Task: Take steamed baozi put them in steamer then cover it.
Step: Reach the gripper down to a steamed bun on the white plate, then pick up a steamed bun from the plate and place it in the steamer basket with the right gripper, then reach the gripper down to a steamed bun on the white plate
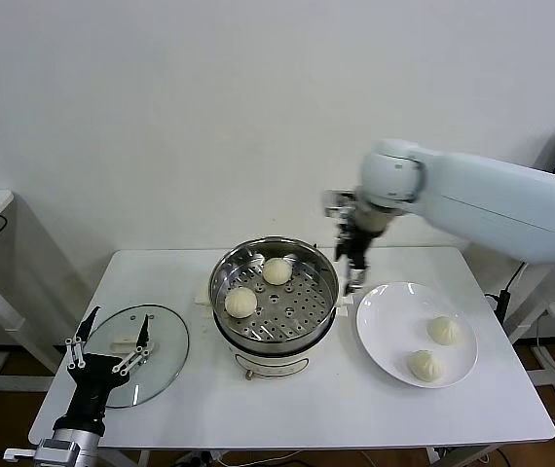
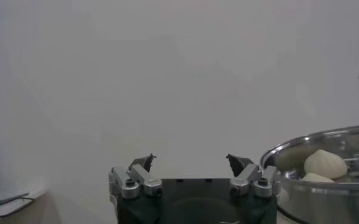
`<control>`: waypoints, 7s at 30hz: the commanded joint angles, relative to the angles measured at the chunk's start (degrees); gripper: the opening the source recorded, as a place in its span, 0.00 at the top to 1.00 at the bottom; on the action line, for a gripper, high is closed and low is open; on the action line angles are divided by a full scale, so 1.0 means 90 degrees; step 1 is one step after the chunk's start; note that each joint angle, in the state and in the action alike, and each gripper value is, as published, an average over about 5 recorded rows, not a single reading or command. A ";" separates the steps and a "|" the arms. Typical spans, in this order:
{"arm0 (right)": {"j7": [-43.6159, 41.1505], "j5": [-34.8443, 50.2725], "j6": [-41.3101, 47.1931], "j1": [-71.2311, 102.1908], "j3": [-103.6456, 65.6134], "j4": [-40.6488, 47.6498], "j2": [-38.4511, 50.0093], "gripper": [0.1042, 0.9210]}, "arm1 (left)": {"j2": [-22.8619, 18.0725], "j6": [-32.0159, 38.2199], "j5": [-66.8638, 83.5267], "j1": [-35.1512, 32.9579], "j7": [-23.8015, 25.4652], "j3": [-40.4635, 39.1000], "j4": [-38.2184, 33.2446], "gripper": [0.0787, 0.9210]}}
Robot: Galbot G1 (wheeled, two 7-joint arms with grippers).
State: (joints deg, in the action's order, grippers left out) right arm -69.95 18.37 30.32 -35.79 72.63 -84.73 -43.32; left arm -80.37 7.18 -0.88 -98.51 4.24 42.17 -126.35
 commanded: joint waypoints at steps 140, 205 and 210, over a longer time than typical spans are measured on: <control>0.0952 -0.2783 -0.7166 -0.0423 0.0749 -0.0371 -0.2655 0.35 | 0.0075 -0.0101 0.0124 0.0334 -0.0012 0.0168 0.0320 0.12; -0.0437 -0.0803 -0.2914 0.0630 -0.0569 0.0416 0.1352 0.12 | 0.0019 -0.0077 -0.0009 0.0186 -0.0048 0.0050 0.0120 0.12; -0.0415 -0.1170 -0.2745 0.1559 -0.1304 0.0915 0.1505 0.12 | 0.0007 -0.0076 -0.0056 0.0162 -0.0066 -0.0009 0.0092 0.12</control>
State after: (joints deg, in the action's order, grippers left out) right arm -72.05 7.29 -4.04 -31.82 67.69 -81.78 -38.78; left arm -80.29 6.46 -1.22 -96.98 3.68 42.32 -125.25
